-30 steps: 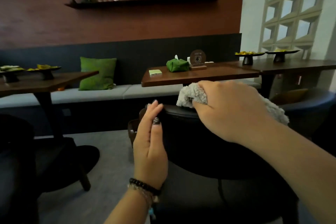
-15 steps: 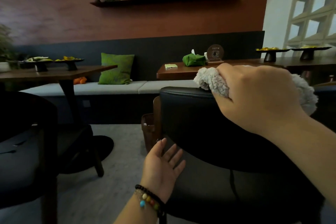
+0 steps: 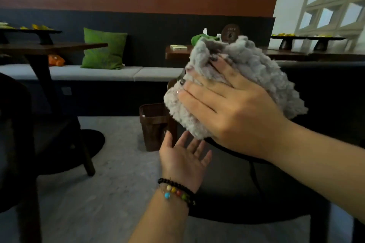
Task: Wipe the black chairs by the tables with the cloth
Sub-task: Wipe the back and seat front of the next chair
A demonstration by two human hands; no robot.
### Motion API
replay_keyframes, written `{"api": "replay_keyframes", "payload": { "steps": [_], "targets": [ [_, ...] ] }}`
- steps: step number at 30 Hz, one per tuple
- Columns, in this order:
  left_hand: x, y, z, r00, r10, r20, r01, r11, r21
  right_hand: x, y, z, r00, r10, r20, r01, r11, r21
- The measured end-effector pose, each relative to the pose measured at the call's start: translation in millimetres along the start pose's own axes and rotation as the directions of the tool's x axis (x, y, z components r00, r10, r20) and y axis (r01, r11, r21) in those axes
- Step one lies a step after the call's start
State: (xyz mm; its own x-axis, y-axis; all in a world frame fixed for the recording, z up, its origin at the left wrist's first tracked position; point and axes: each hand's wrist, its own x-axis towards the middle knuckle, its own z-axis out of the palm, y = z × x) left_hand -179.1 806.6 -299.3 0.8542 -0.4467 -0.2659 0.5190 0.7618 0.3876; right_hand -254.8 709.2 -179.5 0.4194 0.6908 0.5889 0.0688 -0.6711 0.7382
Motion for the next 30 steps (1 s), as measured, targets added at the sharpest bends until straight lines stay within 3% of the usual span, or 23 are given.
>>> {"api": "replay_keyframes", "payload": {
  "steps": [3, 7, 10, 14, 17, 19, 20, 24, 27, 30],
  "targets": [
    [3.8, -0.1, -2.1, 1.000, -0.027, 0.001, 0.027, 0.996, -0.079, 16.5, -2.3, 18.8, 0.981, 0.104, 0.164, -0.056, 0.960, -0.275],
    [8.1, -0.2, -7.1, 0.999, -0.044, 0.024, 0.047, 0.993, -0.111, 17.0, -16.0, 32.7, 0.981, 0.089, 0.170, -0.019, 0.927, -0.375],
    [11.4, -0.4, -12.8, 0.998, -0.045, 0.051, 0.047, 0.998, -0.042, 2.6, -29.3, 40.1, 0.968, -0.075, 0.239, 0.153, 0.934, -0.324],
    [10.1, -1.2, -24.1, 0.971, -0.050, 0.235, 0.065, 0.996, -0.059, -15.3, -38.5, 33.5, 0.896, -0.223, 0.383, 0.302, 0.940, -0.159],
    [13.2, -1.3, -25.6, 0.972, -0.049, 0.231, 0.064, 0.996, -0.057, -4.2, -19.2, 21.6, 0.985, -0.051, 0.165, 0.078, 0.983, -0.163],
    [17.2, -2.0, -26.0, 0.982, -0.040, 0.187, 0.051, 0.997, -0.058, 11.6, -3.0, 15.4, 0.991, 0.132, -0.017, -0.132, 0.976, -0.174],
    [18.2, -3.0, -26.7, 0.983, -0.032, 0.179, 0.043, 0.998, -0.056, 16.9, 1.2, 13.9, 0.983, 0.182, -0.040, -0.186, 0.965, -0.183],
    [18.7, -6.0, -24.0, 0.976, -0.049, 0.212, 0.067, 0.995, -0.080, 16.5, -9.4, 19.1, 0.989, 0.144, 0.044, -0.124, 0.944, -0.306],
    [15.0, -10.0, -20.4, 0.967, -0.059, 0.248, 0.088, 0.990, -0.109, 11.3, -12.3, 25.4, 0.993, 0.103, 0.061, -0.084, 0.963, -0.257],
    [9.8, -10.6, -23.1, 0.949, -0.069, 0.308, 0.101, 0.991, -0.090, -11.0, -26.8, 31.3, 0.986, -0.080, 0.149, 0.112, 0.970, -0.217]
  ]
}}
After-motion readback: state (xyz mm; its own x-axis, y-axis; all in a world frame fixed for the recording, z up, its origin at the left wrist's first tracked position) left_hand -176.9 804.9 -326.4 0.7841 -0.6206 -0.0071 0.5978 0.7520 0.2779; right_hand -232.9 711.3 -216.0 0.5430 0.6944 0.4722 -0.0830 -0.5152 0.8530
